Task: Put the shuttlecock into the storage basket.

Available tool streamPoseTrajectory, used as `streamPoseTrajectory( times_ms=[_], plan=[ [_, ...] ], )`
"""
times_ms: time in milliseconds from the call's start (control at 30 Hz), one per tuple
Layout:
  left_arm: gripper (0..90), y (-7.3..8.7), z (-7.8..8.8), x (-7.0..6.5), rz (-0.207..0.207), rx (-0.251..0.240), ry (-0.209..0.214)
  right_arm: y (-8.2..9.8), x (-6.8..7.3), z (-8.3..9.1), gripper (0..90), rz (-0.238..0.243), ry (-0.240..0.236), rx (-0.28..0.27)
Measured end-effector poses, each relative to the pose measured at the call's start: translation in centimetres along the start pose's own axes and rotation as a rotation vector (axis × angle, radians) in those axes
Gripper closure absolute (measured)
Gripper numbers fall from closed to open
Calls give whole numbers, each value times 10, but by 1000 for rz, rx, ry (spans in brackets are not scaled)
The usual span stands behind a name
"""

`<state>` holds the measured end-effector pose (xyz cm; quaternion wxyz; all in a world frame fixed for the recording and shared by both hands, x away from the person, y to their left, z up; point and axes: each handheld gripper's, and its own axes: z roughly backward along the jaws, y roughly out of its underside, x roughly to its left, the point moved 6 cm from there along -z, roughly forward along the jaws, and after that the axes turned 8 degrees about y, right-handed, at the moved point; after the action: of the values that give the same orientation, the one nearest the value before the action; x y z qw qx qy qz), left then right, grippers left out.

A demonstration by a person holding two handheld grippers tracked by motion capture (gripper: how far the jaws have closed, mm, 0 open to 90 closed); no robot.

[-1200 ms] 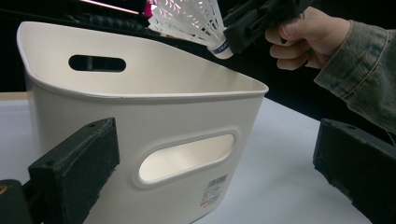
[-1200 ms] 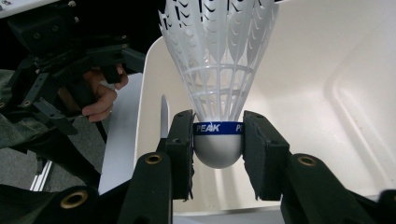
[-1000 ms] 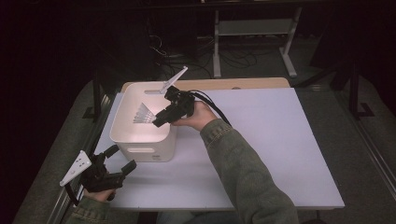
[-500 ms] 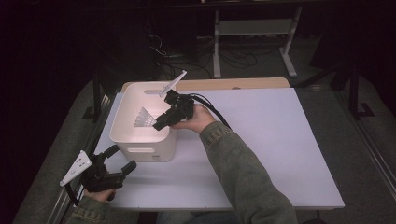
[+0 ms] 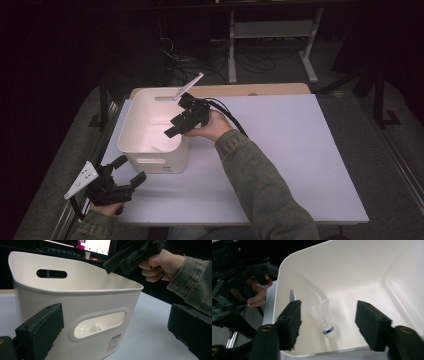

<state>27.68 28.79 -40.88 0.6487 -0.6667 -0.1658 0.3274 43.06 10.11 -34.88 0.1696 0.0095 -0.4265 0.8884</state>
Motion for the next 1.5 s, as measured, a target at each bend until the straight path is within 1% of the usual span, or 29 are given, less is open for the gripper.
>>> streamPoseTrajectory(
  times_ms=[33,67,100,133,200,233,267,300,333,367,467,533,600,667,733,767,867,1000,1100,1133,1167,1200,1267,1467,1500],
  plan=[
    [0,0,0,0,-1,4,-2,0,-2,1,322,6,9,-7],
    [0,0,0,0,-2,4,-1,0,-4,4,257,2,16,-14],
    [0,1,1,1,-9,10,-2,-1,-4,6,214,-10,21,-18],
    [0,0,1,1,-8,9,-2,-1,-5,7,179,-10,26,-24],
    [0,0,0,0,-6,2,0,-1,-5,12,126,-18,41,-22],
    [0,0,0,1,-7,-1,1,-1,-5,13,115,-20,45,-21],
    [0,0,0,0,-7,-2,1,-1,-5,16,83,-11,56,-27],
    [0,0,0,0,-6,-1,1,-2,-4,17,56,-21,58,-31],
    [0,0,0,0,-5,0,0,-1,-5,19,22,-16,66,-37],
    [0,1,1,0,-8,10,-2,-1,-5,21,8,-17,68,-39],
    [0,0,0,0,-5,8,-4,0,-8,26,0,-7,106,-49],
    [0,0,1,0,-7,11,-5,1,-9,30,0,-24,125,-53],
    [0,0,1,1,-19,13,-2,2,-11,34,0,-18,129,-67],
    [0,0,0,1,-16,10,-1,3,-11,39,0,-13,133,-75],
    [0,1,1,1,-16,13,-1,3,-11,43,0,-27,137,-88],
    [0,0,1,1,-21,15,0,5,-11,46,0,-23,142,-92],
    [0,0,0,1,-17,9,1,7,-12,53,0,-34,134,-119],
    [0,1,0,0,-18,9,3,10,-13,62,0,-38,154,-136],
    [0,1,-1,0,-13,6,3,14,-14,67,0,-39,171,-126],
    [0,1,-1,0,-14,6,3,15,-13,69,0,-57,173,-128],
    [0,1,-1,0,-16,7,2,17,-15,70,0,-46,180,-128],
    [0,1,0,1,-21,11,2,18,-14,71,0,-67,174,-131],
    [0,1,-1,1,-19,9,2,20,-14,73,0,-81,172,-135],
    [0,0,-1,0,-13,3,3,30,-18,80,0,-91,181,-134],
    [0,1,-1,1,-14,9,3,31,-18,81,0,-89,184,-136]
  ],
)
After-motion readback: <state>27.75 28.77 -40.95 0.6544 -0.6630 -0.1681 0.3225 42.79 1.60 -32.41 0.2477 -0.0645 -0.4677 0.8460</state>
